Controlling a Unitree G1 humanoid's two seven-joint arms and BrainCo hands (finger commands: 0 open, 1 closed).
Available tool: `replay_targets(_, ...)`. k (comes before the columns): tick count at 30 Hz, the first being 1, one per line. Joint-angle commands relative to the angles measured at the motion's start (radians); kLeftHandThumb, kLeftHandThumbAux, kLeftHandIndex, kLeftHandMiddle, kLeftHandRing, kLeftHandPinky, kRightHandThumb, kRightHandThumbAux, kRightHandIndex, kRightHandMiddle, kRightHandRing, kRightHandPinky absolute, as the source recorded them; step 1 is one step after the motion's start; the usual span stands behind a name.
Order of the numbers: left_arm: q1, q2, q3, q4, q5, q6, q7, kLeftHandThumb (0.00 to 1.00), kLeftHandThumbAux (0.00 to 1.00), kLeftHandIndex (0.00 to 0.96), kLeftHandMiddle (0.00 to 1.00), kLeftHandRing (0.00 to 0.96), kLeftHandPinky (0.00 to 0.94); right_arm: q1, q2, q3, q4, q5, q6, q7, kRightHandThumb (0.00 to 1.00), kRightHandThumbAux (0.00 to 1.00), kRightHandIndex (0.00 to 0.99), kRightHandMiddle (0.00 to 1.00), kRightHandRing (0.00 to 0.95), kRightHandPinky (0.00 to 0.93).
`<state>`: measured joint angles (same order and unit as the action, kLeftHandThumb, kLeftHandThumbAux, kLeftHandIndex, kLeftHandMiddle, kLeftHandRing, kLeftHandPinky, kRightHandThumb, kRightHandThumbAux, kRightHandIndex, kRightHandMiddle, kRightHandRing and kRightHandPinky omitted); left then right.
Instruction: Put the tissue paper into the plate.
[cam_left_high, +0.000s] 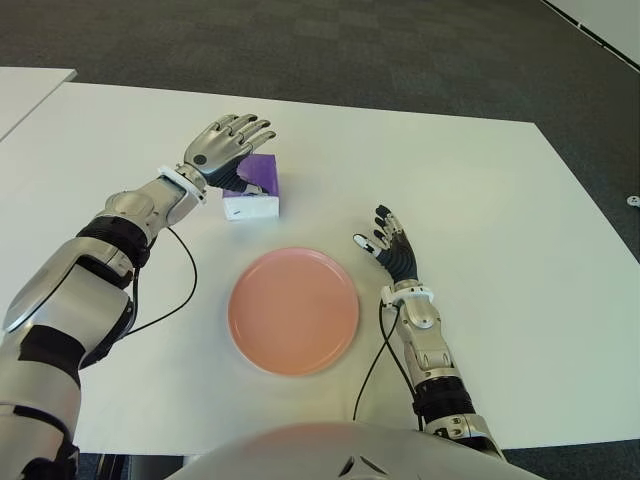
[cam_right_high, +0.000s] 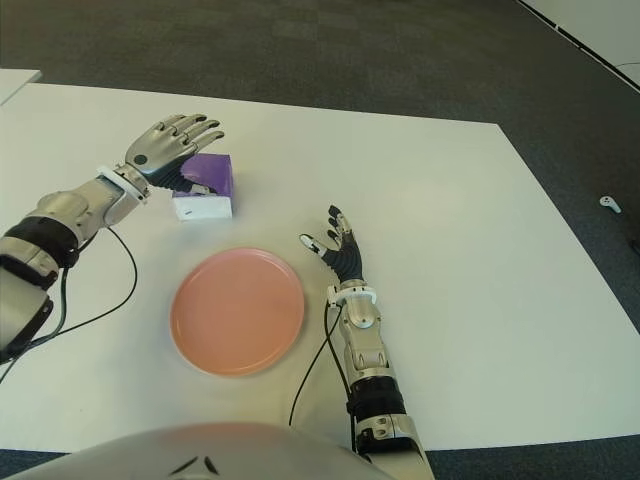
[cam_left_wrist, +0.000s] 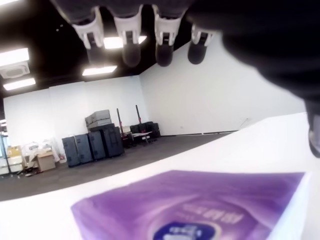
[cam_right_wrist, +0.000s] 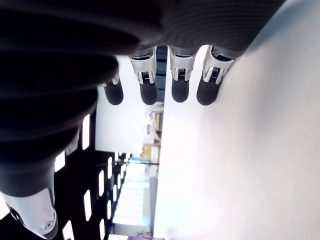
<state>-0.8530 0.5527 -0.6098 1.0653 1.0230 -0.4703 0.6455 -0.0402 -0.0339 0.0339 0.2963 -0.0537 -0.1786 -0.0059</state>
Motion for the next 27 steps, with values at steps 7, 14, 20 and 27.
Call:
replay_targets(7, -0.009, 0.006, -0.027, 0.013, 0.000, 0.006, -0.021, 0.014, 0.363, 0.000, 0.000, 0.000, 0.000, 0.059, 0.006, 0.015, 0.074, -0.002, 0.073, 0.017, 0.000, 0.686, 0.000, 0.000, 0.000, 0.000)
replay_targets(14, -0.015, 0.012, -0.039, 0.021, -0.004, 0.026, -0.054, 0.007, 0.354, 0.000, 0.000, 0.000, 0.000, 0.059, 0.004, 0.014, 0.077, -0.001, 0.070, 0.020, 0.000, 0.693, 0.000, 0.000, 0.000, 0.000)
replay_targets(20, -0.019, 0.014, -0.039, 0.033, -0.020, 0.025, -0.118, 0.001, 0.346, 0.000, 0.000, 0.000, 0.000, 0.060, 0.002, 0.014, 0.079, 0.001, 0.067, 0.025, 0.000, 0.699, 0.000, 0.000, 0.000, 0.000)
replay_targets(27, -0.018, 0.014, -0.027, 0.036, -0.058, 0.007, -0.218, 0.000, 0.342, 0.000, 0.000, 0.000, 0.000, 0.062, 0.000, 0.013, 0.077, 0.002, 0.067, 0.026, 0.000, 0.704, 0.000, 0.000, 0.000, 0.000)
